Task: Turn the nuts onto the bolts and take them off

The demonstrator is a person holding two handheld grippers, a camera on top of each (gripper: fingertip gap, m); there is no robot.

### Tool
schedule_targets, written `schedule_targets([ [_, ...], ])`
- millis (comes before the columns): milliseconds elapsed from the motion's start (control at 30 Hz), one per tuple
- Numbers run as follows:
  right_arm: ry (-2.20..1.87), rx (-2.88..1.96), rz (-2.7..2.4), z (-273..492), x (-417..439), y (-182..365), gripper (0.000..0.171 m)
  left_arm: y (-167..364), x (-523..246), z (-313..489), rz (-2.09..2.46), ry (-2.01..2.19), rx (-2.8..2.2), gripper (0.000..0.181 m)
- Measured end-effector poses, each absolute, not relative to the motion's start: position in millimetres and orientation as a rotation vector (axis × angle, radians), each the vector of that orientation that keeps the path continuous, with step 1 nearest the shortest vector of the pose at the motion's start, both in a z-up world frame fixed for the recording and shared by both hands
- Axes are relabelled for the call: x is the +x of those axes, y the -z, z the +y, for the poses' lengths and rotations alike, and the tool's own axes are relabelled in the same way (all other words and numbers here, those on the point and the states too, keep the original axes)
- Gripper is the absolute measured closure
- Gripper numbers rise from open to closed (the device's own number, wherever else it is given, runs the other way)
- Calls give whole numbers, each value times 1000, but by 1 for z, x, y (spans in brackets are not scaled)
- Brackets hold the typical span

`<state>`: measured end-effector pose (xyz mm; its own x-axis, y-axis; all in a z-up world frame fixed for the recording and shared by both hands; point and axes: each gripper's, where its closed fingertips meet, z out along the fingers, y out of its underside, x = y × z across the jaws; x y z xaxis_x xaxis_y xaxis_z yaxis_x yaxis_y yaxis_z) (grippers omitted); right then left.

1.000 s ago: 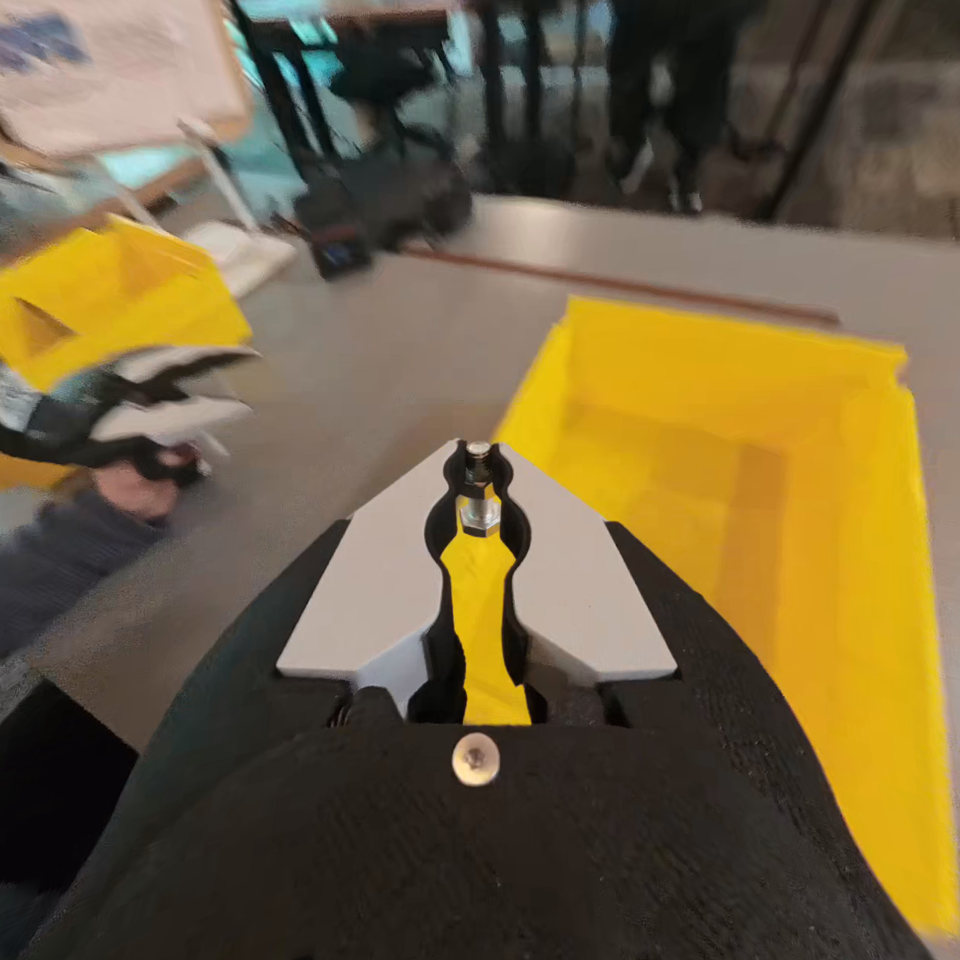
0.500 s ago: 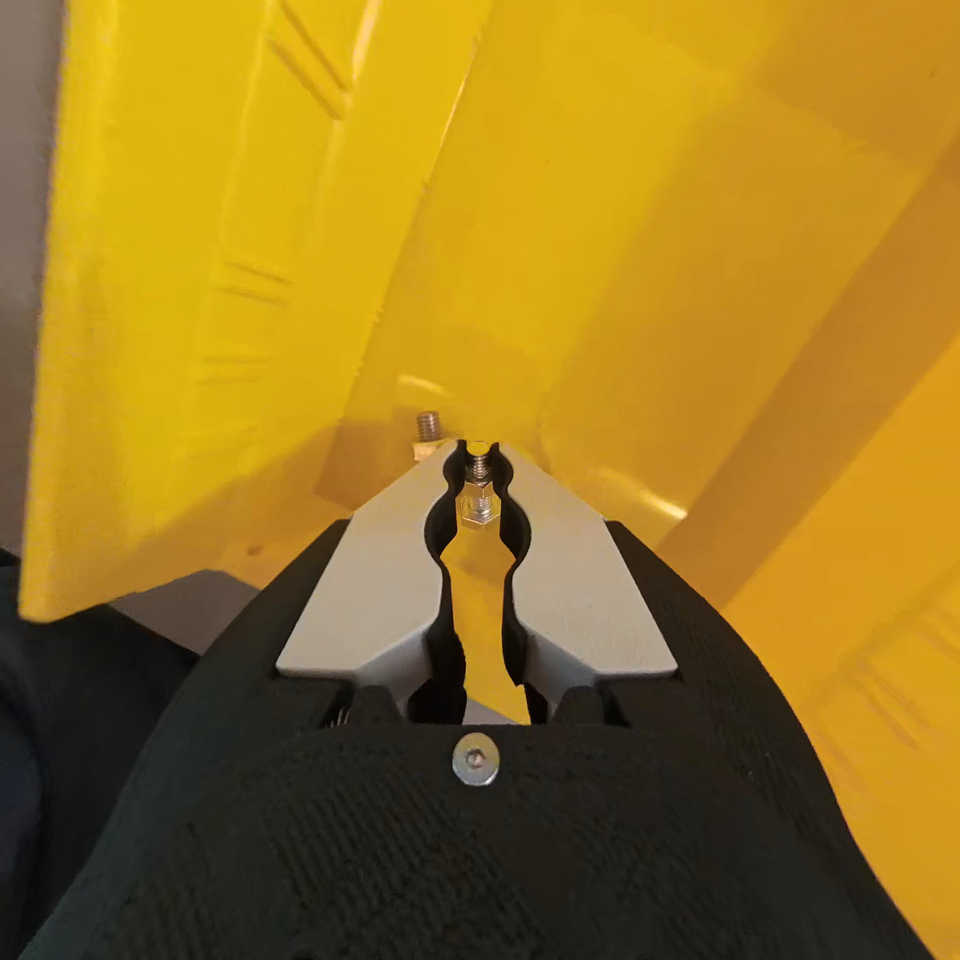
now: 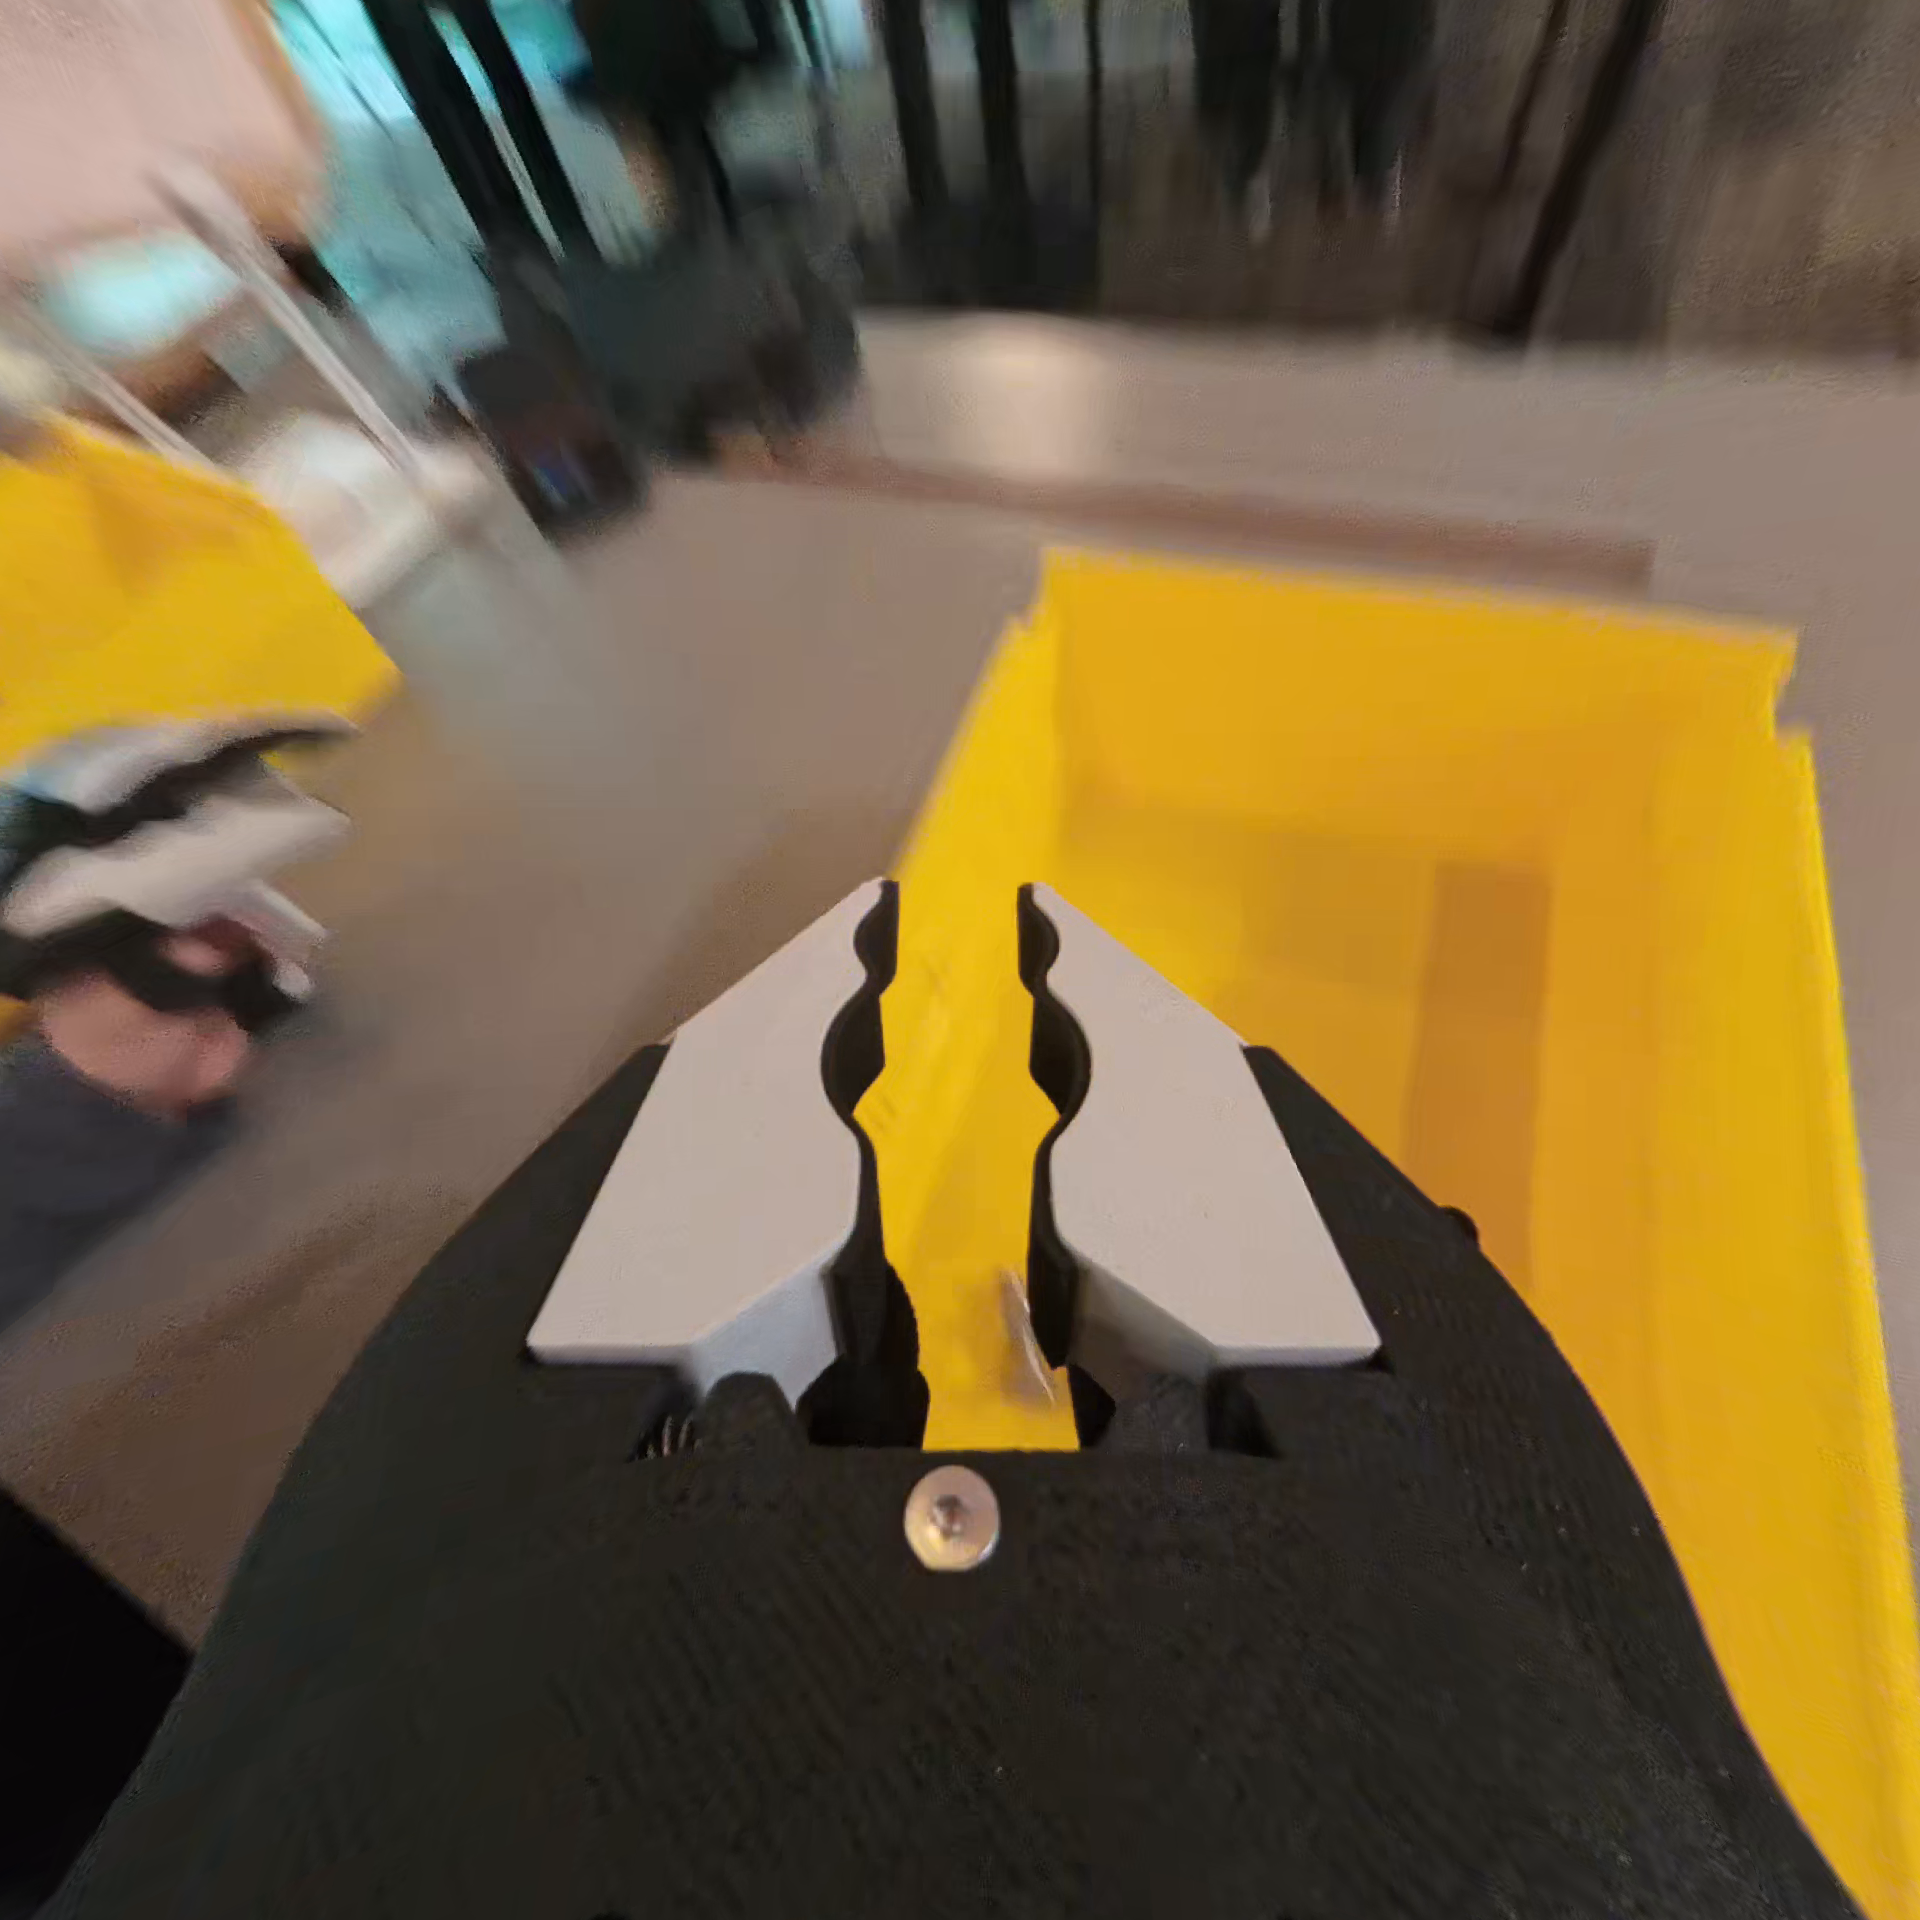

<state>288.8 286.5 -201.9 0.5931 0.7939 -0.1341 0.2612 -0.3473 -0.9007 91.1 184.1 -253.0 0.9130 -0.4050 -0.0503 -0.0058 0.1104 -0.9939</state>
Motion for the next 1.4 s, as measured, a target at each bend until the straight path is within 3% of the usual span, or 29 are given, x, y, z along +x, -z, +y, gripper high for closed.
schedule_targets([
  [33,-764,-1755,-839,275,273,179,150,254,89,185,341,281,-1446,152],
  [133,-821,-1418,-810,239,225,137,154,256,82,186,324,201,-1466,162],
  [233,-750,-1282,-720,232,179,147,163,250,78,182,328,148,-1432,181],
  [433,-592,-1159,-721,251,93,214,171,233,65,169,295,49,-1328,181],
  [533,-629,-911,-798,230,74,210,171,232,65,169,289,52,-1327,181],
  [700,-585,-966,-893,235,61,232,171,224,64,166,274,55,-1319,181],
  [900,-623,-967,-905,232,62,233,171,147,53,123,175,296,-1313,177],
  [1067,-669,-963,-933,228,55,235,171,98,-15,99,357,62,-1445,181],
  [1233,-675,-960,-977,223,48,239,171,169,-121,116,467,-33,-1994,172],
  [1400,-686,-978,-995,223,46,243,171,268,-157,104,703,179,-2467,155],
])
